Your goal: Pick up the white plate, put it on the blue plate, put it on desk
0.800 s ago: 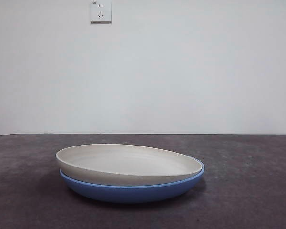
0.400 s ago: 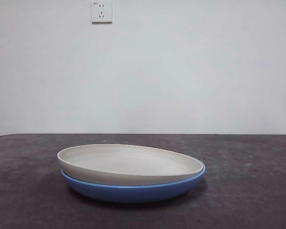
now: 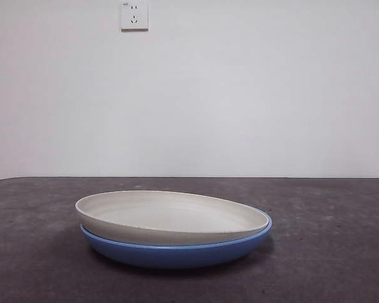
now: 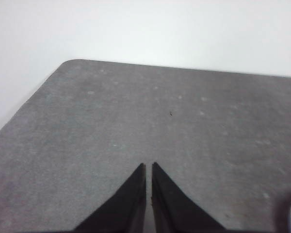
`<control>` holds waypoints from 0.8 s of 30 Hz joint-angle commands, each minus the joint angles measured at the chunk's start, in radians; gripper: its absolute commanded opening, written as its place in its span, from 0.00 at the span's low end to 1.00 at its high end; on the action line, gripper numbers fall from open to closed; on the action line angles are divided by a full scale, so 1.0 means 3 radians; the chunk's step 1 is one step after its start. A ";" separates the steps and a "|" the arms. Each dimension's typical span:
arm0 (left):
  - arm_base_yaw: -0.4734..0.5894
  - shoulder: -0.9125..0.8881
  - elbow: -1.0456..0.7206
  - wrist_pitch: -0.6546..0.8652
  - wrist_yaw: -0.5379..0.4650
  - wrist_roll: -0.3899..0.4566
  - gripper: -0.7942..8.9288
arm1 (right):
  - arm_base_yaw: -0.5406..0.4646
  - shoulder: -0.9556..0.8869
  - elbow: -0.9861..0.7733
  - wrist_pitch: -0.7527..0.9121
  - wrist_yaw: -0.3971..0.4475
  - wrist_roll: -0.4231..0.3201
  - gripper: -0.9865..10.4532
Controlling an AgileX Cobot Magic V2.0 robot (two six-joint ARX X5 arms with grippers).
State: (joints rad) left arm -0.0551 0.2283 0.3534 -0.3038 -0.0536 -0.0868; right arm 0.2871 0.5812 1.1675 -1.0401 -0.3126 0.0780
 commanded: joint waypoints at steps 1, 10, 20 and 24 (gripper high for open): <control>0.0103 -0.0159 -0.0347 0.0336 0.0144 0.0014 0.10 | 0.0014 0.0015 0.0067 0.0027 -0.0001 -0.0027 0.10; 0.0186 -0.0546 -0.0923 0.0505 0.0181 0.0014 0.10 | 0.0014 0.0015 0.0067 0.0027 -0.0003 -0.0027 0.10; 0.0183 -0.0752 -0.1141 0.0547 0.0182 0.0011 0.10 | 0.0014 0.0015 0.0067 0.0027 -0.0003 -0.0027 0.10; 0.0183 -0.0752 -0.1139 0.0478 0.0181 0.0013 0.10 | 0.0014 0.0015 0.0067 0.0027 -0.0001 -0.0027 0.10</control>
State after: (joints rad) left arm -0.0021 0.0044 0.0322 -0.1646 -0.0010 -0.0875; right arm 0.2871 0.5812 1.1675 -1.0401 -0.3122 0.0780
